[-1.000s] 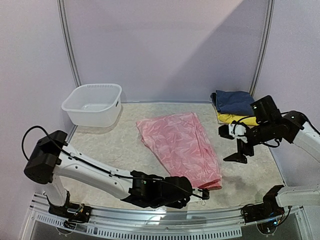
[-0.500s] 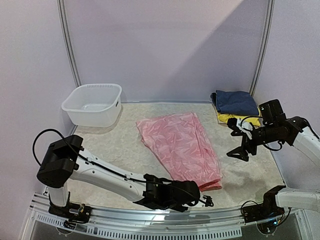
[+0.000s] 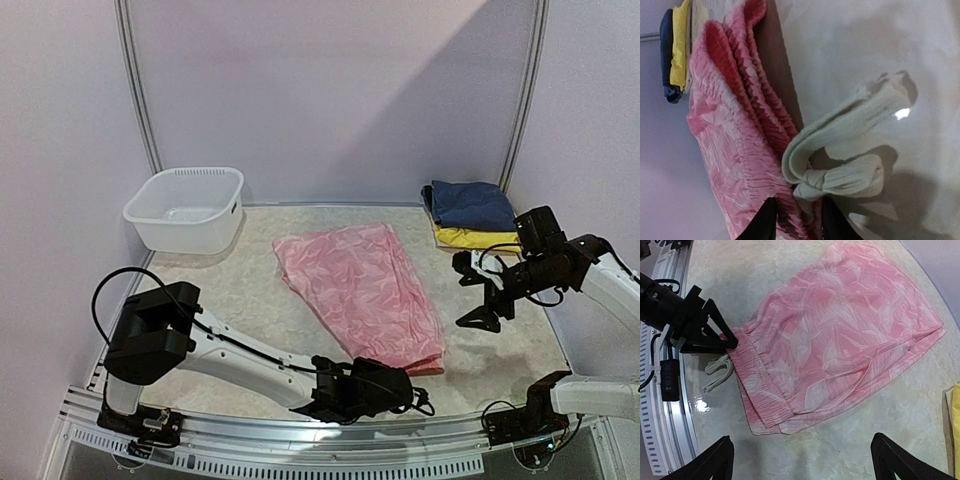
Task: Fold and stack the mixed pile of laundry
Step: Pick up the rectangle-folded shorts from the center of the board.
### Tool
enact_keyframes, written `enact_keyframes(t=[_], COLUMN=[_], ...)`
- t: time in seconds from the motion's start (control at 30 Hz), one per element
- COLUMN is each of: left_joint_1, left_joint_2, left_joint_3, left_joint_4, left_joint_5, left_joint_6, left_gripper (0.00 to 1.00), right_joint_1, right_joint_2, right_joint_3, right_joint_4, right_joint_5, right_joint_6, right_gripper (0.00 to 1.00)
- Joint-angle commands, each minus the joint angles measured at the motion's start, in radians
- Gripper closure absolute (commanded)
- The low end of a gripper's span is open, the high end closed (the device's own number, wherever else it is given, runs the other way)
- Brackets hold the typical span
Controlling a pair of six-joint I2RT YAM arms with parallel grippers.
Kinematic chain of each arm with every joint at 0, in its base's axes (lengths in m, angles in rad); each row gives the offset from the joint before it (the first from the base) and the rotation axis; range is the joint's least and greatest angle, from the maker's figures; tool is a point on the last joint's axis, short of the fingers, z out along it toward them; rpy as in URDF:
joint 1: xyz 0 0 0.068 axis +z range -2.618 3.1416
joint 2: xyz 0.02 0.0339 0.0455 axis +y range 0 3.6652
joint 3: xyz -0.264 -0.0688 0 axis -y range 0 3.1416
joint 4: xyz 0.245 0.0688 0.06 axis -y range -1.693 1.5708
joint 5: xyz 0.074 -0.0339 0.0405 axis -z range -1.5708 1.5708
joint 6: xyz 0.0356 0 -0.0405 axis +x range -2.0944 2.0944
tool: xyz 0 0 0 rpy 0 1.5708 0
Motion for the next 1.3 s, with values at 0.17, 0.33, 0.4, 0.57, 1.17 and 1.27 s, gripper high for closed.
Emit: enact_keyframes(t=[0.17, 0.33, 0.4, 0.57, 1.17, 1.27], left_joint_1=[0.082, 0.137, 0.144, 0.162, 0.236, 0.244], left_joint_2=[-0.035, -0.113, -0.126, -0.141, -0.215, -0.219], left_joint_3=[-0.019, -0.077, -0.099, -0.105, -0.174, -0.183], left_joint_4=[-0.042, -0.017, -0.003, 0.003, 0.066, 0.07], left_joint_5=[0.052, 0.183, 0.199, 0.259, 0.409, 0.424], left_joint_6=[-0.099, -0.201, -0.214, -0.291, -0.374, -0.386], left_gripper=[0.96, 1.0, 1.0, 1.0, 1.0, 1.0], right_joint_1=[0.028, 0.144, 0.2, 0.272, 0.306, 0.307], right_joint_2=[-0.032, -0.011, 0.007, 0.057, 0.334, 0.377], right_joint_3=[-0.164, -0.181, -0.186, -0.208, -0.291, -0.316], right_joint_4=[-0.111, -0.045, 0.006, 0.155, 0.542, 0.607], right_joint_5=[0.05, 0.047, 0.07, 0.102, 0.126, 0.146], right_joint_6=[-0.44, -0.45, -0.426, -0.377, -0.425, -0.435], right_gripper=[0.08, 0.09, 0.09, 0.09, 0.1, 0.11])
